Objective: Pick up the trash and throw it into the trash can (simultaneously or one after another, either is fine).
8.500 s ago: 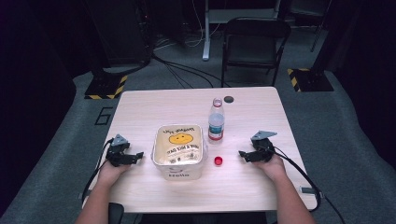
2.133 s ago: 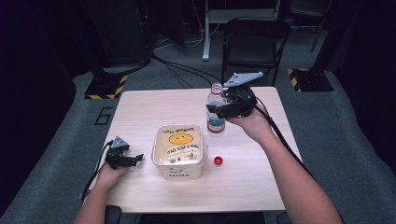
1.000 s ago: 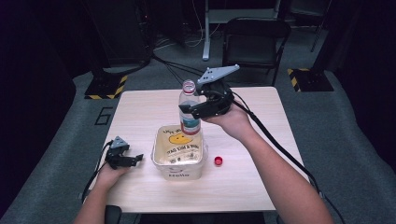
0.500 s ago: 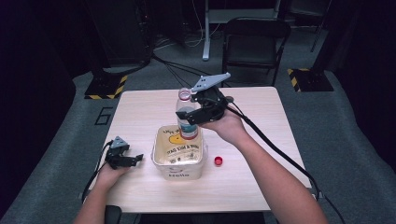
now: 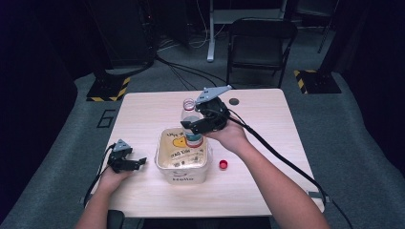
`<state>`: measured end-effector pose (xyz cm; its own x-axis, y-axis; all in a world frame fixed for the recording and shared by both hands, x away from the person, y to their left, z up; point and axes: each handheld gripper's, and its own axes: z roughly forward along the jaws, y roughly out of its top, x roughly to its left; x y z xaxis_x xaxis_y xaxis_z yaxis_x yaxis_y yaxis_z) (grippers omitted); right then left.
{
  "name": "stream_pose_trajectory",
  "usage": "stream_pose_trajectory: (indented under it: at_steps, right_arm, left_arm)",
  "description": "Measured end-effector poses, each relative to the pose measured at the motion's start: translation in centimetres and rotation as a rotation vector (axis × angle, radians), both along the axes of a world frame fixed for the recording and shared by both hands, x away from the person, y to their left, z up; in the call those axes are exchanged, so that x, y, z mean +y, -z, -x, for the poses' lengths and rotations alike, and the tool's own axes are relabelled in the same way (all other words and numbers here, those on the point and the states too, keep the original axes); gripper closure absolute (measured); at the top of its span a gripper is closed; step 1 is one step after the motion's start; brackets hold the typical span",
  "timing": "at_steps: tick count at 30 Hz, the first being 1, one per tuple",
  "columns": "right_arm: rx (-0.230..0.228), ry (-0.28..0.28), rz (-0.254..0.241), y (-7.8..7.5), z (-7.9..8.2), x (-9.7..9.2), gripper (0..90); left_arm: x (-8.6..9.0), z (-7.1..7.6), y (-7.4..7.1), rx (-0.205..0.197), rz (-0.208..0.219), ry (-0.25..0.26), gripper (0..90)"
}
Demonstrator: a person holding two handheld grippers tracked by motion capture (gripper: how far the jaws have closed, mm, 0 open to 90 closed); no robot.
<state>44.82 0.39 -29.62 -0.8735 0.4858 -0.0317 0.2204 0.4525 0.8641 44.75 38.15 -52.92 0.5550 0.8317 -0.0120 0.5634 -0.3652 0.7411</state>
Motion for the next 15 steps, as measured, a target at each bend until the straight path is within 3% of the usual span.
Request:
stream_pose_trajectory:
  at_steps: [15]
  right_arm:
    - [0.004,0.006,0.016,2.4,-0.3,0.5,28.0]
  left_arm:
    - [0.0,0.0,0.0,0.0,0.001,0.0,14.9]
